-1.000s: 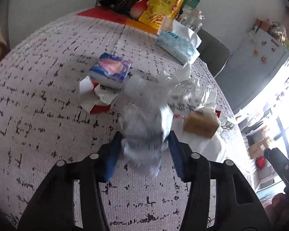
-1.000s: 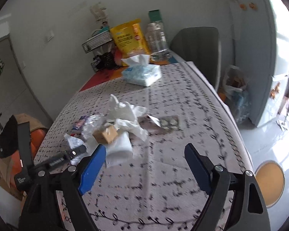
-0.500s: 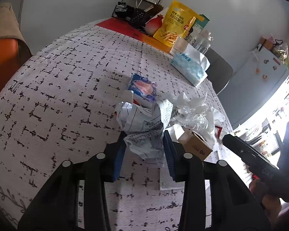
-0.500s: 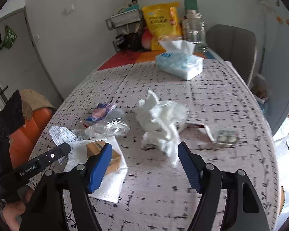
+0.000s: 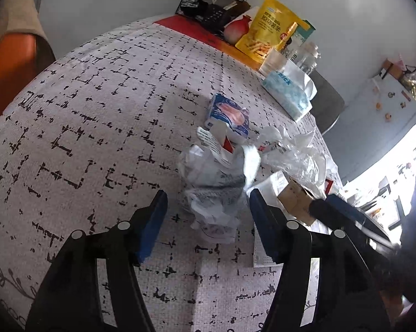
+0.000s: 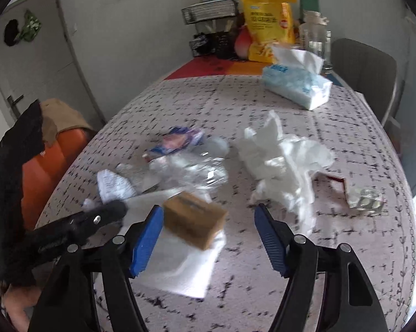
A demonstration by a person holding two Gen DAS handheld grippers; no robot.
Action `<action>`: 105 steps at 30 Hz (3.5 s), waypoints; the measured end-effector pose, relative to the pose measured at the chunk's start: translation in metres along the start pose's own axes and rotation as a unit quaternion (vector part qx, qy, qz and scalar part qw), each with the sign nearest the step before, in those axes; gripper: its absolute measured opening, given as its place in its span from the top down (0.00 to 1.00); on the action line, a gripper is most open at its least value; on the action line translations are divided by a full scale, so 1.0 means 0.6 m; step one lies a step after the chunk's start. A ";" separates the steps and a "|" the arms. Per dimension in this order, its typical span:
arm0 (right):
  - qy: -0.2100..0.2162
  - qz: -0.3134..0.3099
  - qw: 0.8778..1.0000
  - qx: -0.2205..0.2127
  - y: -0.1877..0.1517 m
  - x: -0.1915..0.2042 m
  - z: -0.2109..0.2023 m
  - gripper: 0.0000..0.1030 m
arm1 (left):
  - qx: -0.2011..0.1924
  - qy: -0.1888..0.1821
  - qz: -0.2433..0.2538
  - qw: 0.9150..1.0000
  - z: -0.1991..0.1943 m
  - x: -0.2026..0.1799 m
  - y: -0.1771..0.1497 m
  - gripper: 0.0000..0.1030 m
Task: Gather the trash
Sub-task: 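Grasp the crumpled printed paper with the left gripper while the right gripper grasps the brown cardboard box, then carry the paper in the left gripper and the box in the right gripper over the beige bin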
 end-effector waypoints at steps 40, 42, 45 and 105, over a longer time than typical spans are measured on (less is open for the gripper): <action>-0.064 0.141 0.985 -0.080 -0.041 -0.279 -0.191 0.51 | -0.040 -0.054 0.115 0.991 -0.032 -0.236 0.008 0.69; -0.077 0.151 0.982 -0.080 -0.049 -0.306 -0.199 0.51 | -0.036 -0.063 0.121 0.990 -0.019 -0.259 0.003 0.69; -0.098 0.169 0.977 -0.080 -0.069 -0.355 -0.212 0.51 | -0.030 -0.077 0.130 0.988 -0.002 -0.292 -0.003 0.69; -0.277 0.426 0.861 -0.015 -0.461 -0.964 -0.214 0.37 | 0.271 -0.183 0.274 0.905 0.475 -0.801 -0.419 0.69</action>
Point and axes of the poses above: each gripper's, at about its wrist camera, not at the fingertips, and z roughly the way its jaws point, x to its left, y to its top, the point moved 8 cm from there along z, roughly the way its jaws point, and after that the axes turned 15 degrees about -y, right-handed, at the moved point
